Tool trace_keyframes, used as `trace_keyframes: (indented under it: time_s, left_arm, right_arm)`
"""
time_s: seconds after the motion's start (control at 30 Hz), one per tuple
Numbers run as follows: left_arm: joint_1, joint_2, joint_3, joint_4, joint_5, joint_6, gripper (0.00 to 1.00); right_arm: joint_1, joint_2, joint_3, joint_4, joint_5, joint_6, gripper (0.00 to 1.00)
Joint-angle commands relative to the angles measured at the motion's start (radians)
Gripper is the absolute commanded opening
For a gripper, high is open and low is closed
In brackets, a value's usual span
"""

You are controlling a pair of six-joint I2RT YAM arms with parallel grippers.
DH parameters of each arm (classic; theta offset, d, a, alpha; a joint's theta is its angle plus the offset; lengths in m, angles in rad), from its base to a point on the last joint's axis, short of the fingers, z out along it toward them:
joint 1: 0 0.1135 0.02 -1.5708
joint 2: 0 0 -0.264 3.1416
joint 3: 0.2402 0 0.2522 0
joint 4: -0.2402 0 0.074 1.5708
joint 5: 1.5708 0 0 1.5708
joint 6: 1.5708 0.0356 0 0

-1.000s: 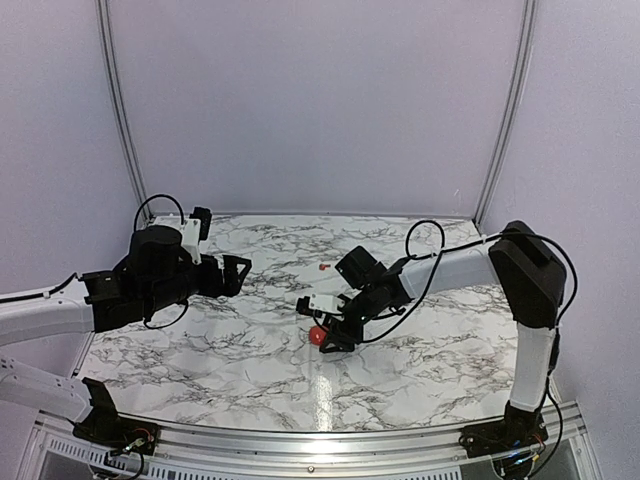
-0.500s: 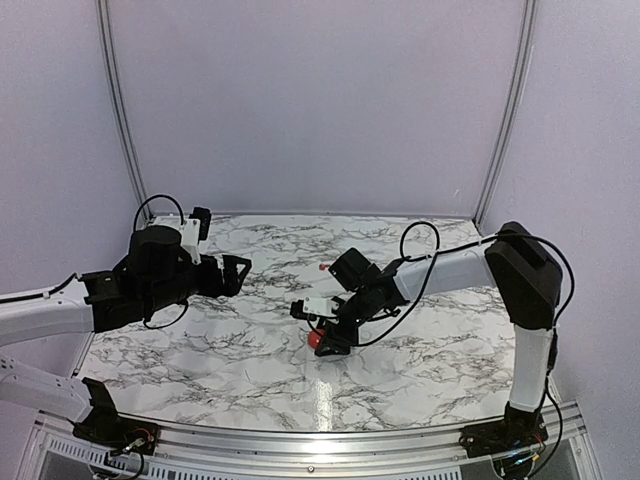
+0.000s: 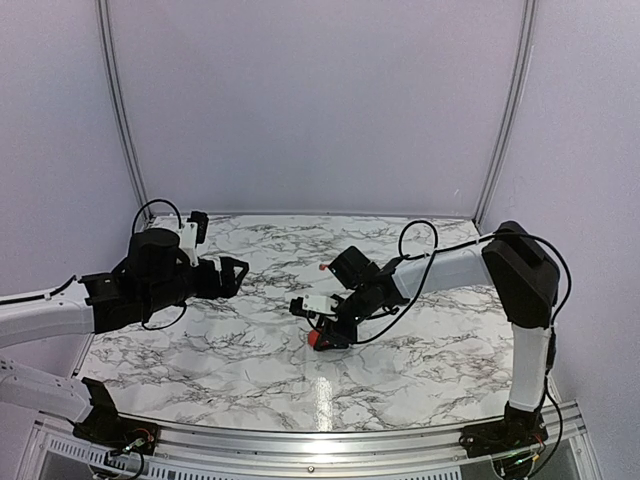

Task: Insert the wireless bluetooth earbuds into the charging case
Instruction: Pick up the charging case from the center of the board, then pass from the right arm to the left

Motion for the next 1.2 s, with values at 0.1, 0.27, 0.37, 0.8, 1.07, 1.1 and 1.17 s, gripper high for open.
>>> trace_keyframes:
  time_s: [0.1,0.27,0.37,0.8,1.07,1.1,1.17]
  left_arm:
    - [0.014,-0.020,-0.037,0.029,0.025,-0.040,0.99]
    - [0.015,-0.057,-0.079,0.067,0.037,-0.071,0.96]
    - [0.015,-0.091,-0.104,0.104,0.080,-0.072,0.95]
    - [-0.044,-0.044,-0.084,0.333,0.450,-0.094,0.70]
    - [-0.115,0.034,-0.055,0.405,0.461,-0.101,0.61]
    - [-0.117,0.043,-0.052,0.408,0.455,-0.105,0.60]
    - [-0.118,0.059,-0.048,0.412,0.433,-0.117,0.57]
  right_arm:
    - [-0.001,-0.034,-0.009,-0.018,0.033,0.045,0.47]
    - [0.023,-0.149,-0.055,0.101,0.120,0.090,0.46]
    - [0.053,-0.225,-0.083,0.170,0.192,0.117,0.47]
    - [0.222,-0.470,-0.156,0.365,0.447,0.135,0.48]
    - [0.285,-0.514,-0.184,0.414,0.530,0.133,0.48]
    - [0.288,-0.514,-0.184,0.417,0.533,0.138,0.48]
    - [0.292,-0.517,-0.187,0.423,0.538,0.146,0.48]
